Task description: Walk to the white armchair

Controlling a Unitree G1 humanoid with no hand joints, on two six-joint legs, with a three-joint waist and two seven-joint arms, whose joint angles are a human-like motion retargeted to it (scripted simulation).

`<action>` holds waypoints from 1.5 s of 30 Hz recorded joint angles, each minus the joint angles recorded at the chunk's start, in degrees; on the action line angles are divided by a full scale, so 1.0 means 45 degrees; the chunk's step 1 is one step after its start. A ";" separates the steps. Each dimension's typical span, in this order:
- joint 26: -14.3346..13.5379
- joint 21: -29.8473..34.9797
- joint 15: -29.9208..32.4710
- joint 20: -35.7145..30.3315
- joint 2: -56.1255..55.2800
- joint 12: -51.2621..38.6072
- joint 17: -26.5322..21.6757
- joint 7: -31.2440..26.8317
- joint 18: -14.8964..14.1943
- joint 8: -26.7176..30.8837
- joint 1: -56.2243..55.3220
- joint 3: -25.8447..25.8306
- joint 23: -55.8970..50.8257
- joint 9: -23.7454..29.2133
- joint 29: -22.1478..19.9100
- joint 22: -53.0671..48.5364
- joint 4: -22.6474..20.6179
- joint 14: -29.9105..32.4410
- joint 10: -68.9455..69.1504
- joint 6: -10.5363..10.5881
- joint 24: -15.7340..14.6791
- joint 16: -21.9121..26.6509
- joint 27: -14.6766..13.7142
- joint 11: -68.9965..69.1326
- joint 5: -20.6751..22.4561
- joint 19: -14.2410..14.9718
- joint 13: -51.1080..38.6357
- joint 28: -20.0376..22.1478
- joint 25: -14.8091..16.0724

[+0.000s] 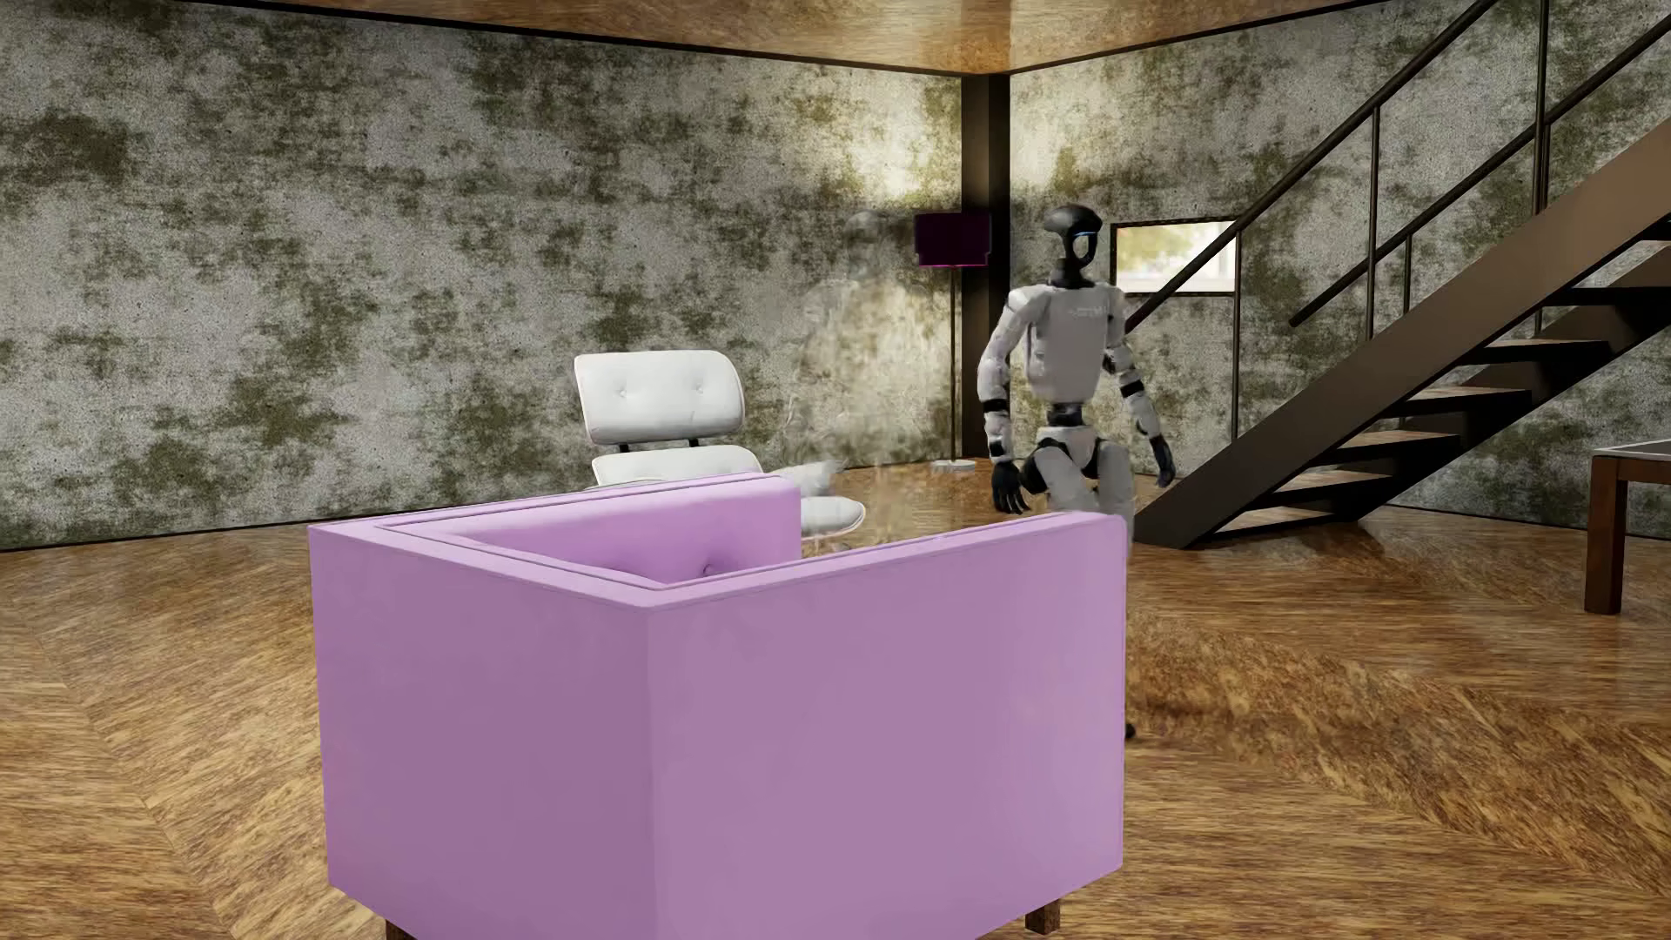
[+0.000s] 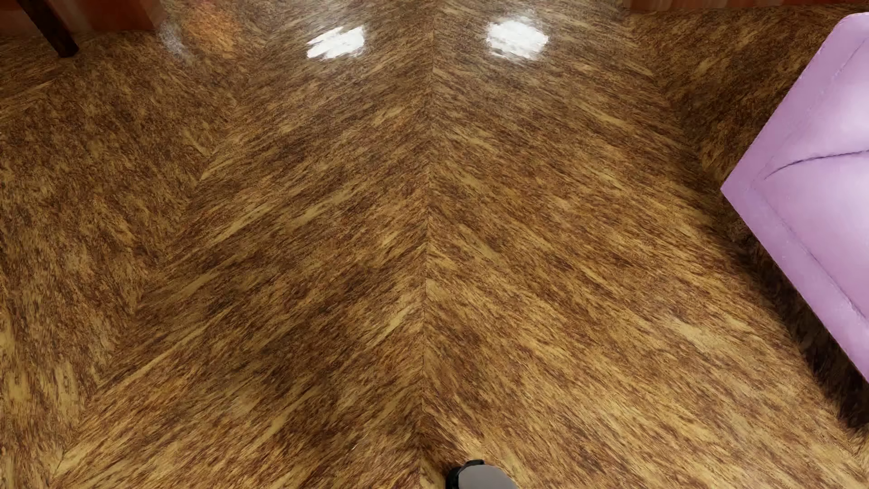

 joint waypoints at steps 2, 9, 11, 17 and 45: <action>0.0000 0.0155 -0.2790 -0.0014 0.0288 -0.0084 -0.0036 0.0000 0.0000 0.0000 0.0587 -0.0445 0.0414 -0.0003 0.0000 -0.0371 -0.0082 -0.0846 0.0399 0.0005 0.0000 0.0078 0.0000 -0.2720 -0.0524 0.0000 0.0601 0.0000 0.0000; 0.0000 0.0342 -0.0291 -0.0513 -0.0657 0.0993 0.0145 0.0000 0.0000 0.0000 0.3445 -0.1541 0.1556 -0.0716 0.0000 -0.1369 -0.0094 -0.2797 0.1128 0.0024 0.0000 -0.1002 0.0000 -0.1634 -0.1617 0.0000 0.2746 0.0000 0.0000; 0.0000 0.0777 0.3754 -0.1303 -0.1357 0.0612 0.0023 0.0000 0.0000 0.0000 0.2679 -0.1343 0.2427 -0.0779 0.0000 -0.1375 0.0612 0.1684 0.3557 0.0638 0.0000 -0.1749 0.0000 -0.1186 -0.1042 0.0000 0.2289 0.0000 0.0000; 0.0000 -0.0014 -0.0221 -0.2221 0.1448 0.0255 -0.0925 0.0000 0.0000 0.0000 0.0362 -0.0469 0.0776 -0.0500 0.0000 -0.1468 0.0617 0.3301 0.7147 0.0208 0.0000 -0.1388 0.0000 -0.1525 0.1938 0.0000 0.0490 0.0000 0.0000; 0.0000 0.0093 -0.1431 -0.1220 0.7716 0.3120 -0.0354 0.0000 0.0000 0.0000 -0.5331 0.2760 0.3568 0.0282 0.0000 0.1927 0.1318 0.0741 -0.3246 -0.0226 0.0000 -0.0136 0.0000 -0.1914 -0.0114 0.0000 0.0433 0.0000 0.0000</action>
